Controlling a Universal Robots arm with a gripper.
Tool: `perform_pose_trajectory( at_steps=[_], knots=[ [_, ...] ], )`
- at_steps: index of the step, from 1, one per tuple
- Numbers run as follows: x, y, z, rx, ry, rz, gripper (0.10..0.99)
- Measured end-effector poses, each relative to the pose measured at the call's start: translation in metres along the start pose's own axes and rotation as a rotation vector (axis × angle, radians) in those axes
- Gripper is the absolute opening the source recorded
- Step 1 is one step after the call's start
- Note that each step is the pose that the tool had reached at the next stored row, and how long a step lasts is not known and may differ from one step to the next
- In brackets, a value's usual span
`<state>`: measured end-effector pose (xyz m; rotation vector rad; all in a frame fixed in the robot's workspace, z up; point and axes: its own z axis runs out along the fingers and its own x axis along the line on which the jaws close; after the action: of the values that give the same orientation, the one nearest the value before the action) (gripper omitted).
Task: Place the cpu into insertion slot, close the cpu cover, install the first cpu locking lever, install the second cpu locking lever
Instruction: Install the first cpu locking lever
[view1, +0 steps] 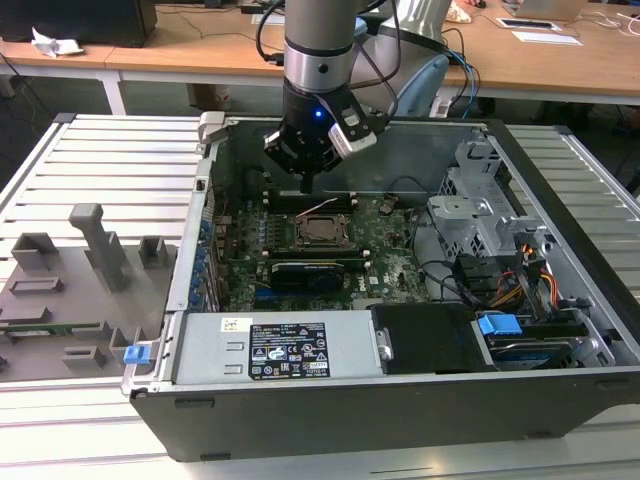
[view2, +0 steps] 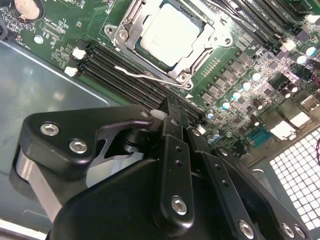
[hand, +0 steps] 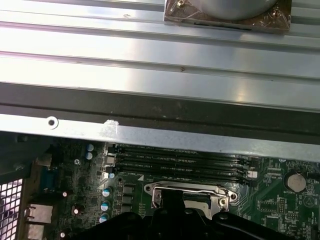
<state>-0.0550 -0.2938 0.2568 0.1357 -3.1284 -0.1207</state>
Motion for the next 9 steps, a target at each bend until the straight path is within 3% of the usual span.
perform_pose_trajectory(
  at_steps=[9],
  knots=[
    [0.0,0.0,0.0007,-0.005,-0.0005,0.0,0.106]
  ],
)
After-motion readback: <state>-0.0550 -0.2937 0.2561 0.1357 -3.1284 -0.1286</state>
